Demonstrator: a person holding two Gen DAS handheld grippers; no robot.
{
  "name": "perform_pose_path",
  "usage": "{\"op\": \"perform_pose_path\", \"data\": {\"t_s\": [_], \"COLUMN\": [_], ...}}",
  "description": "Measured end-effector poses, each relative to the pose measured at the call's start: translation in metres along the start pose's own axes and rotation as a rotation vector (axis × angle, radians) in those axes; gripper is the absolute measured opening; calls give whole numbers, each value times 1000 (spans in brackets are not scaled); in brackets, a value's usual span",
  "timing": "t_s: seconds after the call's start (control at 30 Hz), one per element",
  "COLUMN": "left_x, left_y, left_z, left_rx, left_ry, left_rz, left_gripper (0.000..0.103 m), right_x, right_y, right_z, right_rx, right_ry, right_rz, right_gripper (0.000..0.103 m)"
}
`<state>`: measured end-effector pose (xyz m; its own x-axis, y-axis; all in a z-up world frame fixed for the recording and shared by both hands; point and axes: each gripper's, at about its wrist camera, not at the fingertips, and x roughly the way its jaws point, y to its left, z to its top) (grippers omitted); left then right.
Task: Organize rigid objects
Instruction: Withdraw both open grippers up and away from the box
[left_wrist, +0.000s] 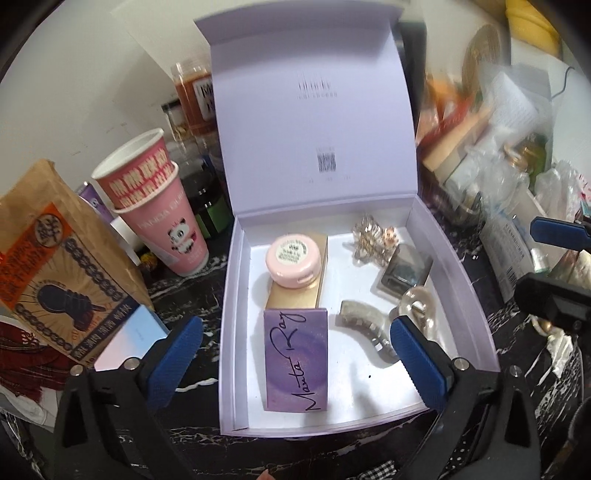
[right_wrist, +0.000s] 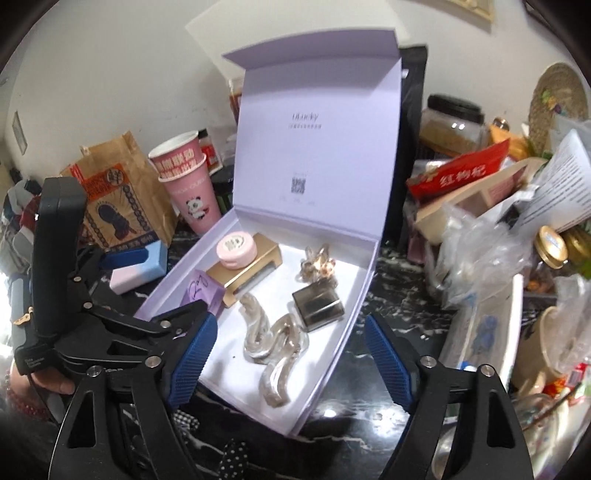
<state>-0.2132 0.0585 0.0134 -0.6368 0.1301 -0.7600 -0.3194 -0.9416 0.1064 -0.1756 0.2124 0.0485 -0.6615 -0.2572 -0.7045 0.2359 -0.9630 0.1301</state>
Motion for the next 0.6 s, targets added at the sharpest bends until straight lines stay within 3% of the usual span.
{"op": "perform_pose_path", "data": {"t_s": [0.6], "left_x": [-81], "left_y": [-3], "left_z": [-10], "left_rx": [-23], "left_ry": [-121], "left_rz": [22], "left_gripper": [103], "right_x": [-73], "right_y": [12], "right_z": [-13], "right_rx": [-39], "right_ry": [-120], "right_rz": [-19], "right_gripper": [88]}}
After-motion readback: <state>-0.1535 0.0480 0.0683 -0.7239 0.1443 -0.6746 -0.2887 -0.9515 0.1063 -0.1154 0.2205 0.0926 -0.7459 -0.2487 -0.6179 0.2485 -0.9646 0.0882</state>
